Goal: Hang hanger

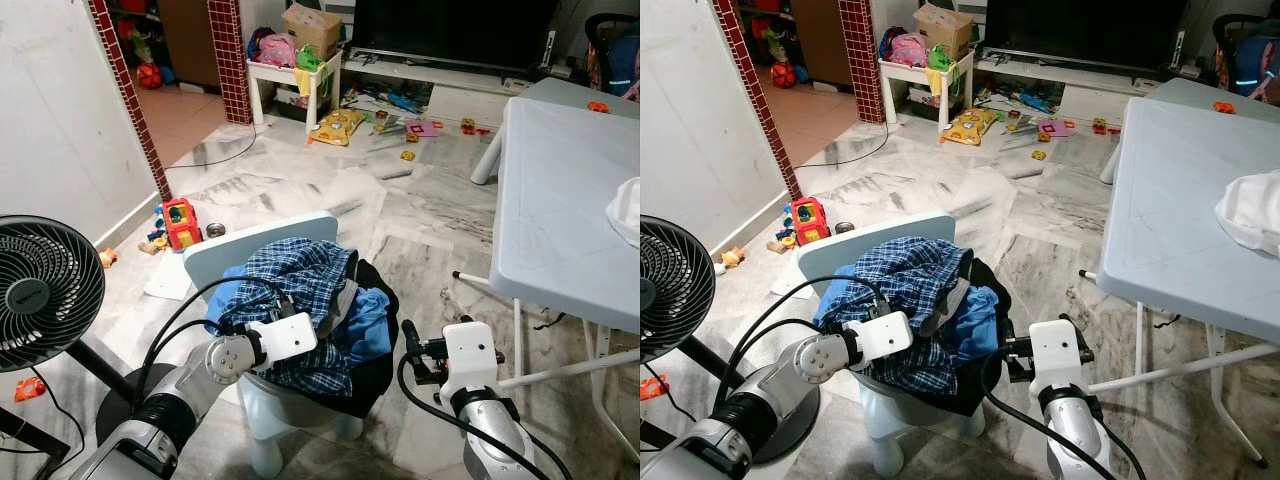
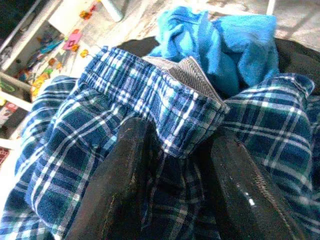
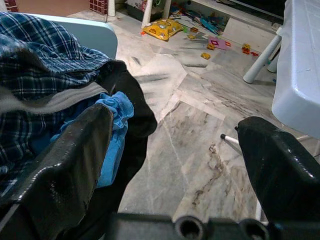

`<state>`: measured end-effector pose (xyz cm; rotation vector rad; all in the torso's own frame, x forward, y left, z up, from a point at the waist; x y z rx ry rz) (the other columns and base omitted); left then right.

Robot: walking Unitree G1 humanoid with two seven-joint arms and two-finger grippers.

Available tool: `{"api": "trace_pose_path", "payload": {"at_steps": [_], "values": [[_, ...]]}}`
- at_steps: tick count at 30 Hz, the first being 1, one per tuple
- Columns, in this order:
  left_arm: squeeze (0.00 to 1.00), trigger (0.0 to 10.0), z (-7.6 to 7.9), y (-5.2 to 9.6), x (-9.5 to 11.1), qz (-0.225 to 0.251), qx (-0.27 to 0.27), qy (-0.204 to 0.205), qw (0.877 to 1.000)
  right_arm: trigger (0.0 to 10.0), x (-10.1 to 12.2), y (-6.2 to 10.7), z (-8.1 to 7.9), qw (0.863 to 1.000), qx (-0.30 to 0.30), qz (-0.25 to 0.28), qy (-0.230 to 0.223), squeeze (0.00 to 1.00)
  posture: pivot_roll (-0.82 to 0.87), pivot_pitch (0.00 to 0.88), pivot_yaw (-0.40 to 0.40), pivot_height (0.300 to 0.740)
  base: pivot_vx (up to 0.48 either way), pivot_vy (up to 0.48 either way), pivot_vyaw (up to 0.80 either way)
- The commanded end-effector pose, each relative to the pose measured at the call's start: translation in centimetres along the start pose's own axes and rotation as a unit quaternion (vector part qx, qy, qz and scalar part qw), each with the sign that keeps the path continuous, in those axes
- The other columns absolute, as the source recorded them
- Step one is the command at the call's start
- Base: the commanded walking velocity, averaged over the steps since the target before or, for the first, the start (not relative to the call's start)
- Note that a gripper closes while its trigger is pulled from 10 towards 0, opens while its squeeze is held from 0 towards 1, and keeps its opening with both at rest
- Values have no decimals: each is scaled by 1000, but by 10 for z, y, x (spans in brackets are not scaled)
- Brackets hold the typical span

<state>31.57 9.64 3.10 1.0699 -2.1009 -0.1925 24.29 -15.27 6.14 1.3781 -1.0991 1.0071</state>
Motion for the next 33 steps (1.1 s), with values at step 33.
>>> {"api": "trace_pose_path", "payload": {"at_steps": [33], "values": [[0,157,-8,26,-39,-85,212,408,884,10000,6,-1,-1,1000,10,4,16,0,37,0,-51,740,0,0,0]]}}
Point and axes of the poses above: a point about 5 cm out from each wrist's last joint towards the gripper, its own y axis pointing back from the gripper into the wrist, its own x axis along the axis of the wrist's last joint, z = x × y, the point moved 2 cm from there along -y, pointing out of the wrist towards the gripper, and after that the axes turned 13 degrees about -y, right-handed, at the moved point
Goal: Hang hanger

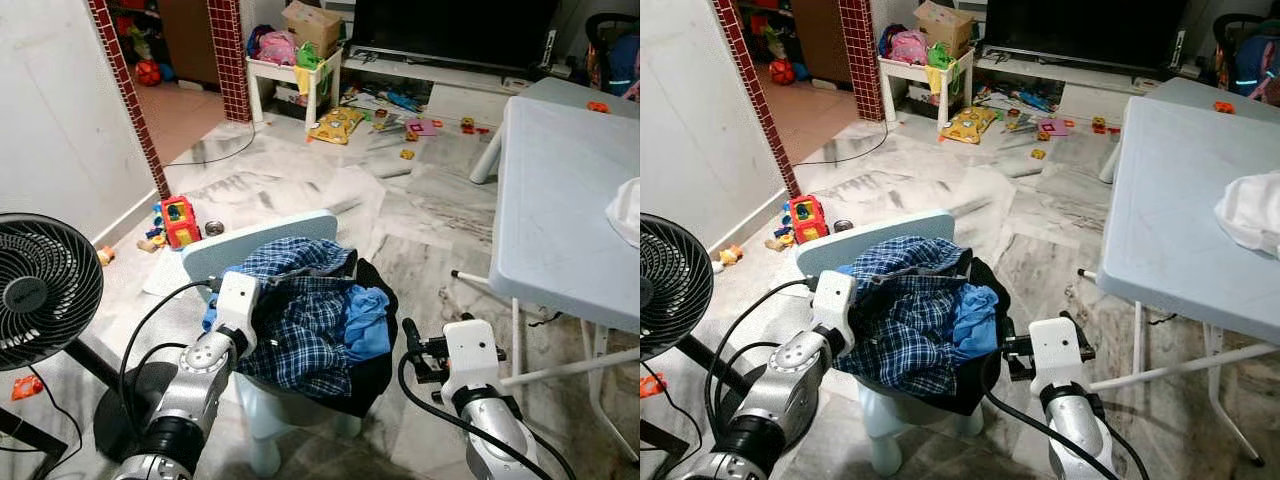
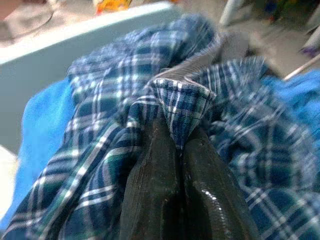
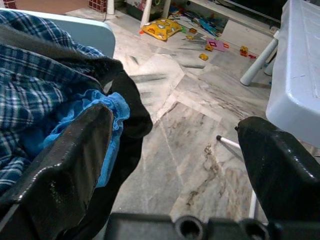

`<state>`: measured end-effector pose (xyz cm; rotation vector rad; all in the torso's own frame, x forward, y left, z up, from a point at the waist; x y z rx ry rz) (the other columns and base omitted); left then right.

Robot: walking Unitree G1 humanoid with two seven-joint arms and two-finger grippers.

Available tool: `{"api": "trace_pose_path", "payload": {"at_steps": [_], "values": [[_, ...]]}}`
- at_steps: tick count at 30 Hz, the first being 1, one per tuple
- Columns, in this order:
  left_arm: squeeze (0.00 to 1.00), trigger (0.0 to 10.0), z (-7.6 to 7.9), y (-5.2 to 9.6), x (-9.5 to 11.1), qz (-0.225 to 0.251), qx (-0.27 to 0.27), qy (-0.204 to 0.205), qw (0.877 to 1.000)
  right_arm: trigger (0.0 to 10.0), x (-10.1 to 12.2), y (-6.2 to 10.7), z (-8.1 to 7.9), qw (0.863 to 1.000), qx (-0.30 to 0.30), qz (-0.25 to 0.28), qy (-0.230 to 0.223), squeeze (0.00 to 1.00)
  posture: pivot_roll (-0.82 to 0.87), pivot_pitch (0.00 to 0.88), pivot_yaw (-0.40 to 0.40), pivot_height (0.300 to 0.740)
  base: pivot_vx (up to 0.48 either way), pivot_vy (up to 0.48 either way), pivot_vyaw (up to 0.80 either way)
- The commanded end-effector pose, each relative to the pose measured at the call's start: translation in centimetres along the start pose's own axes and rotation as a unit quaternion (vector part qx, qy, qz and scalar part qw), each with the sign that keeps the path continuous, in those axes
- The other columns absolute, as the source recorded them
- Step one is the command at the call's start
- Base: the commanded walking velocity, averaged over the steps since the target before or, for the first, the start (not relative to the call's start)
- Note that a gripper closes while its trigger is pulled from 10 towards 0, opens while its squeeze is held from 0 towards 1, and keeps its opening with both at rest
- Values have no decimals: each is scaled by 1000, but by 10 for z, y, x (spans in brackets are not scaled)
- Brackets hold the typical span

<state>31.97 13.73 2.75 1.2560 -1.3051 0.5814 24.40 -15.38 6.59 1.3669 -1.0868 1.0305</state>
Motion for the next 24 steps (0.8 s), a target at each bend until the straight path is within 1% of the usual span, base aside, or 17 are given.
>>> {"api": "trace_pose_path", "payload": {"at_steps": [1,2,3,4,5,6,7,8,9,10,12,15,17,20,24], "values": [[0,0,-6,3,-5,-17,13,-4,1000,10000,2,0,-1,1000,6,1,6,0,37,0,-52,740,0,0,0],[0,4039,-7,6,-8,-20,11,-9,1000,10000,2,0,0,1000,6,1,8,0,38,0,-54,740,0,0,0],[0,4039,-7,6,-8,-20,11,-9,1000,10000,2,0,0,1000,6,1,8,0,38,0,-54,740,0,0,0],[0,10000,-6,9,-7,-12,0,-41,999,10000,2,0,0,1000,6,0,9,0,38,0,-55,740,0,0,0],[0,10000,-5,9,-6,-7,-4,-52,999,10000,2,0,1,1000,6,0,9,0,38,0,-55,740,0,0,0],[0,10000,-5,9,-6,-7,-4,-52,999,10000,2,0,1,1000,6,0,9,0,38,0,-55,740,0,0,0],[0,10000,-2,11,-2,9,-14,-81,997,10000,2,0,1,1000,6,-1,10,0,38,0,-56,740,0,0,0],[0,10000,-2,11,-2,9,-14,-81,997,10000,2,0,1,1000,6,-1,10,0,38,0,-56,740,0,0,0],[984,10000,-2,12,0,18,-14,-97,995,10000,2,0,1,1000,7,-1,10,0,38,0,-56,740,0,0,0],[1000,10000,0,14,0,22,-19,-117,993,10000,2,0,0,1000,8,-1,10,0,38,0,-56,740,0,0,0],[1000,10000,1,14,0,22,-20,-121,992,10000,2,-1,0,1000,8,-1,10,0,38,0,-56,740,0,0,0],[1000,10000,-1,18,-3,13,-13,-147,989,10000,2,-1,-1,1000,9,-1,10,0,40,0,-57,740,0,0,0],[1000,10000,-1,19,-4,14,-13,-150,988,10000,2,-1,-1,1000,10,-1,10,0,41,0,-56,740,0,0,0],[1000,10000,-1,21,-5,16,-22,-144,989,10000,1,-1,-1,1000,9,-3,9,0,42,0,-55,740,0,0,0],[1000,10000,-1,20,-4,14,-25,-146,989,10000,0,-1,-1,1000,9,-3,8,0,41,0,-51,740,0,0,0]]}}
Point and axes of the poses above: a point about 5 cm out from each wrist's last joint towards the gripper, its own y axis pointing back from the gripper into the wrist, its own x axis along the axis of the wrist's last joint, z = x × y, the point moved 2 cm from there along -y, pointing out of the wrist towards the gripper, and after that the axes turned 13 degrees about -y, right-handed, at the moved point
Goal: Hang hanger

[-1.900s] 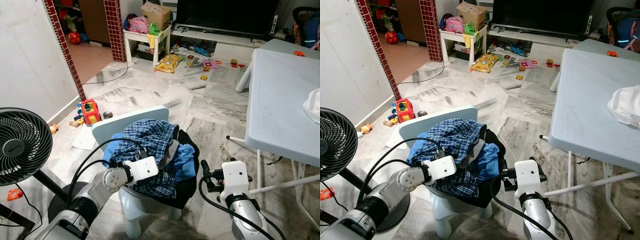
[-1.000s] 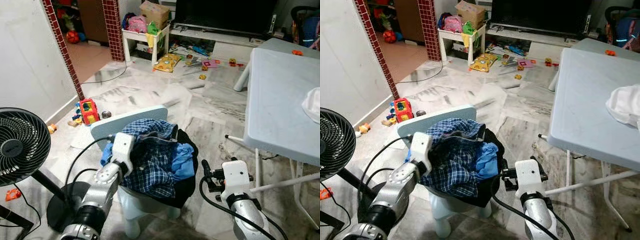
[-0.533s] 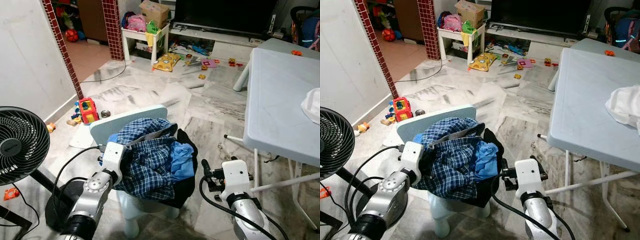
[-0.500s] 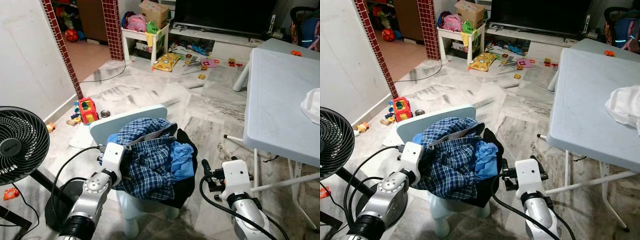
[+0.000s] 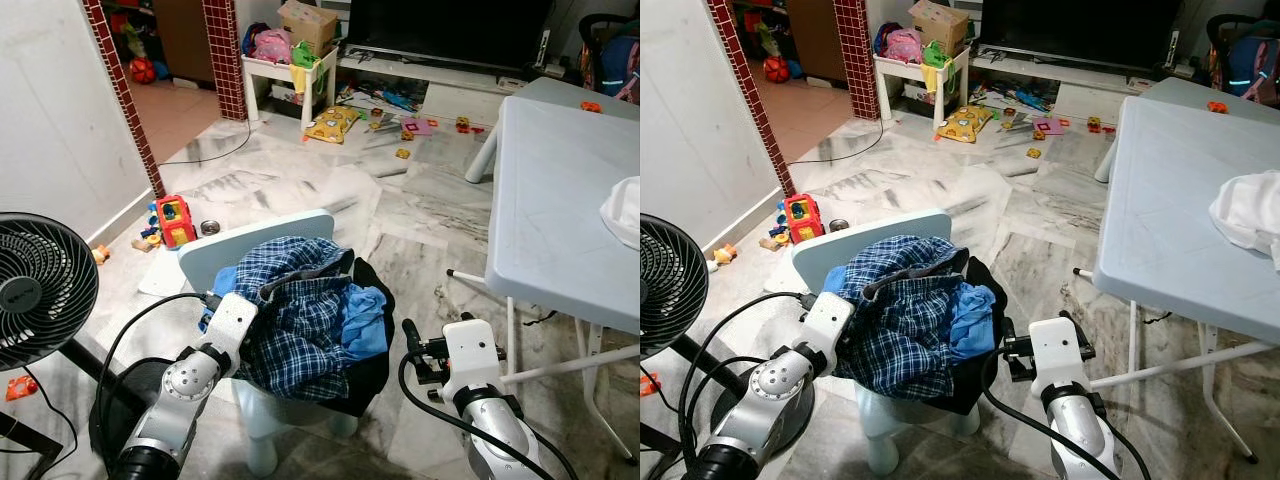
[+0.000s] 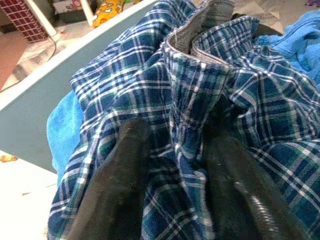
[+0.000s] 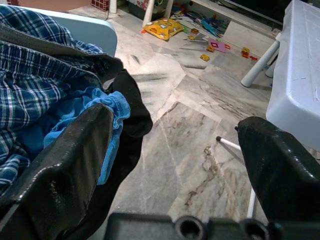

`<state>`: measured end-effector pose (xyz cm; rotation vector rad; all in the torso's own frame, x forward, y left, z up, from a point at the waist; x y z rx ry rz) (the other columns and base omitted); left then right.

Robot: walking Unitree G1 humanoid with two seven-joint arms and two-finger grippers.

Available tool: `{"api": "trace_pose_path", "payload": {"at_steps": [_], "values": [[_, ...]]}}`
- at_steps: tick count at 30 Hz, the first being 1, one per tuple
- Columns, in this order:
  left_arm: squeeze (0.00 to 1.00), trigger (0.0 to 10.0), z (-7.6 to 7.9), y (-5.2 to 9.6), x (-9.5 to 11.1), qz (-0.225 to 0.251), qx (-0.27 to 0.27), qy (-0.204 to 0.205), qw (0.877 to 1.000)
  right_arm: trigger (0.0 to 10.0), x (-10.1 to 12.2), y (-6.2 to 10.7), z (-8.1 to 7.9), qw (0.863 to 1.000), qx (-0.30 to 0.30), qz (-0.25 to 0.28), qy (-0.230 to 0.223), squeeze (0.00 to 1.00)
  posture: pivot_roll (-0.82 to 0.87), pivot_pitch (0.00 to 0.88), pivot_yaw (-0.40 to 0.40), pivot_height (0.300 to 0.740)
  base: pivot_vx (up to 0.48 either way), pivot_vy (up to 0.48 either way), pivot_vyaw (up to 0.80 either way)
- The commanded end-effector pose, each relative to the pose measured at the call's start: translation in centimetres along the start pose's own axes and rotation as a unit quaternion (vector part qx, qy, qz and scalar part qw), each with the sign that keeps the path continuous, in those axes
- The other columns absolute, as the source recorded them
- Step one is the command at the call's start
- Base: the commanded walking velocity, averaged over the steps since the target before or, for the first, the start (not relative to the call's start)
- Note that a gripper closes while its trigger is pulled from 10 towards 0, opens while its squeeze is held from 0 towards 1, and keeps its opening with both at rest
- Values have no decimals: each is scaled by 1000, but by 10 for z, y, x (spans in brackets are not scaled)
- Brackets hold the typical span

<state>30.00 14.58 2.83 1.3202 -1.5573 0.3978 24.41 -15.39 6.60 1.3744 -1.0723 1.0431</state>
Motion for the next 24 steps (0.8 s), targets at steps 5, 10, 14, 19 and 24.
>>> {"api": "trace_pose_path", "payload": {"at_steps": [5,10,14,19,24], "values": [[0,10000,0,-5,8,5,-18,-33,999,10000,0,-1,-2,1000,1,-1,2,0,40,0,-48,740,0,0,0],[0,10000,3,-8,16,18,-42,-70,996,10000,-1,-1,-3,1000,0,-2,1,0,38,0,-46,740,0,0,0],[0,10000,9,-10,19,24,-68,-102,992,10000,-1,-1,-3,1000,0,-2,0,0,37,0,-44,740,0,0,0],[0,10000,10,-12,22,29,-73,-131,988,10000,-1,-1,-4,1000,-1,-3,-1,0,36,0,-43,740,0,0,0],[0,10000,9,-13,25,33,-73,-156,985,10000,-2,-1,-4,1000,-2,-3,-2,0,37,0,-41,740,0,0,0]]}}
Point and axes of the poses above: a point about 5 cm out from each wrist's last joint towards the gripper, its own y axis pointing back from the gripper into the wrist, its own x axis along the axis of the wrist's last joint, z = x × y, the point moved 2 cm from there along -y, pointing out of the wrist towards the gripper, and after that the axes turned 13 degrees about -y, right-handed, at the moved point
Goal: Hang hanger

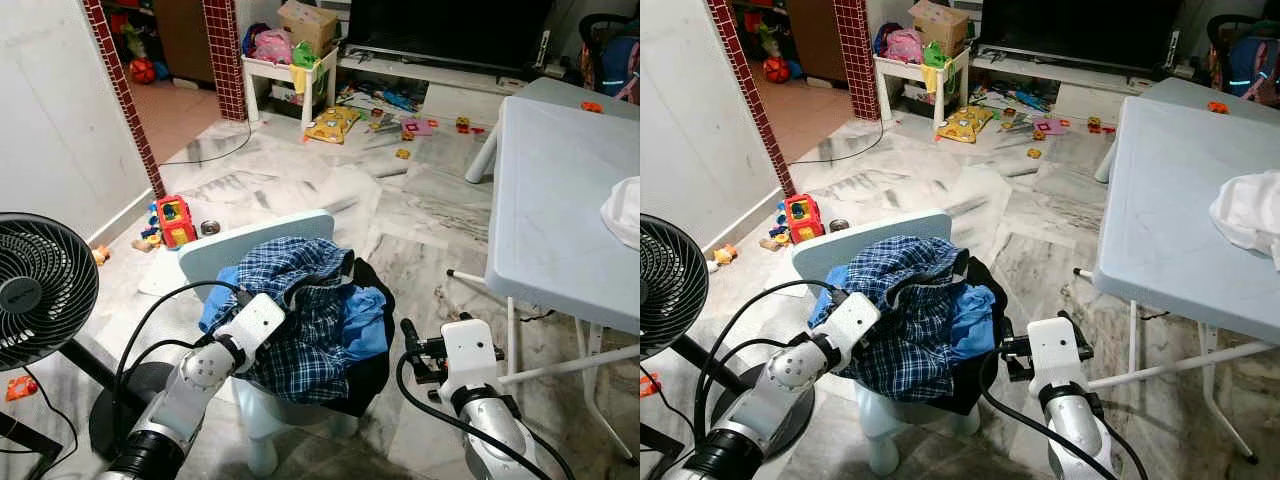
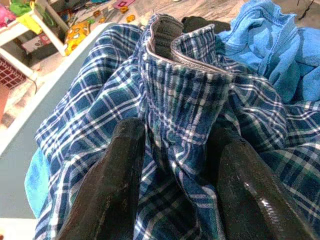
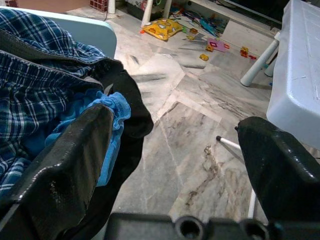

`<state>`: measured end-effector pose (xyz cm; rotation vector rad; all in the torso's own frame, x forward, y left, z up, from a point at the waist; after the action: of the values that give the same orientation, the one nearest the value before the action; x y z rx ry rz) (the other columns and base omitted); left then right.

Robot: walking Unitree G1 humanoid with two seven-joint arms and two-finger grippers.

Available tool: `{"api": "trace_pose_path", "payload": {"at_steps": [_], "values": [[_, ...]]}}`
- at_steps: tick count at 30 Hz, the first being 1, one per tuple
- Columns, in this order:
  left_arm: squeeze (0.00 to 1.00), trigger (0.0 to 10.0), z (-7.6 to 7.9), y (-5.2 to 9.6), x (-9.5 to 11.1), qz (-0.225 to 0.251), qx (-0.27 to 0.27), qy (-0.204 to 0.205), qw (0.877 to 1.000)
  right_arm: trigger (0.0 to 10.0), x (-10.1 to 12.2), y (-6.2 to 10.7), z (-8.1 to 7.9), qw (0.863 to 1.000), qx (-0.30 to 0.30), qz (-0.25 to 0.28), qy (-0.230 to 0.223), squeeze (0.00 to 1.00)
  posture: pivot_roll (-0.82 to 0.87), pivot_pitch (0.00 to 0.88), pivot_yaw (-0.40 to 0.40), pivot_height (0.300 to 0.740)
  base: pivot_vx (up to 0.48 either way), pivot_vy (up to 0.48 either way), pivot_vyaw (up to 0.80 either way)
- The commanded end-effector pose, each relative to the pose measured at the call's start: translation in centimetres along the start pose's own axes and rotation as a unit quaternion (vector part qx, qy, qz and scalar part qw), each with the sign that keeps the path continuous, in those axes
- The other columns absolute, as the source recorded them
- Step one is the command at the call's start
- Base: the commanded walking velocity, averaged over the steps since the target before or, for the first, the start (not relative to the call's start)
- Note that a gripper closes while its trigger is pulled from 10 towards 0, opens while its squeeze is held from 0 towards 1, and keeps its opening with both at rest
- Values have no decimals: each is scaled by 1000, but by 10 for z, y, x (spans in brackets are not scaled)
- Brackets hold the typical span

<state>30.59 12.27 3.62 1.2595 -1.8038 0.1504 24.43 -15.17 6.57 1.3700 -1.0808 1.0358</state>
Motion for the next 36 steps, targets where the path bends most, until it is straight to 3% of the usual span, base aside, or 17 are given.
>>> {"api": "trace_pose_path", "payload": {"at_steps": [1,2,3,4,5,6,7,8,23,25,26,27,29,36], "values": [[0,10000,-4,-3,4,5,-3,-28,1000,10000,-2,-1,-2,1000,3,-4,1,0,37,0,-41,740,0,0,0],[0,5451,-5,-3,5,9,-3,-42,999,10000,-2,-1,-2,1000,3,-4,0,0,37,0,-40,740,0,0,0],[0,4863,-5,-3,6,10,-4,-51,999,10000,-2,-1,-2,1000,3,-4,0,0,38,0,-39,740,0,0,0],[0,4863,-5,-3,6,10,-5,-58,998,10000,-2,-1,-2,1000,2,-4,0,0,38,0,-39,740,0,0,0],[0,5882,-5,-3,6,13,-8,-65,998,10000,-2,-1,-2,1000,2,-4,0,0,38,0,-39,740,0,0,0],[0,8314,-5,-3,8,17,-12,-74,997,10000,-2,-1,-2,1000,2,-4,0,0,40,0,-38,740,0,0,0],[0,8314,-5,-3,8,17,-12,-74,997,10000,-2,-1,-2,1000,2,-4,0,0,40,0,-38,740,0,0,0],[0,10000,-4,-4,8,18,-16,-83,996,10000,-2,-1,-2,1000,2,-4,-1,0,40,0,-38,740,0,0,0],[0,9765,3,-18,12,19,-28,-122,992,10000,-2,-3,-3,1000,1,-4,-2,0,29,0,-36,740,0,0,0],[0,2980,3,-21,14,23,-28,-128,991,10000,-2,-2,-2,1000,0,-3,-2,0,27,0,-35,740,0,0,0],[0,1608,2,-22,14,25,-26,-131,991,10000,-2,-2,-2,1000,0,-3,-2,0,27,0,-35,740,0,0,0],[0,1608,2,-22,14,25,-26,-131,991,10000,-2,-2,-2,1000,0,-3,-2,0,27,0,-35,740,0,0,0],[0,0,0,-24,16,29,-21,-140,990,10000,-2,-2,-2,1000,-1,-3,-2,0,23,0,-33,740,0,0,0],[0,0,0,-26,19,43,-14,-143,989,10000,-2,-1,-1,1000,-2,-3,-2,0,22,0,-32,740,0,0,0]]}}
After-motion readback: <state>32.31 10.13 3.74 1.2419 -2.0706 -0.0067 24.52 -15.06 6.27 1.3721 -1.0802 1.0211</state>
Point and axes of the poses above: a point about 5 cm out from each wrist's last joint towards the gripper, its own y axis pointing back from the gripper into the wrist, its own x axis along the axis of the wrist's last joint, z = x × y, the point moved 2 cm from there along -y, pointing out of the wrist towards the gripper, and after that the axes turned 13 degrees about -y, right-handed, at the moved point
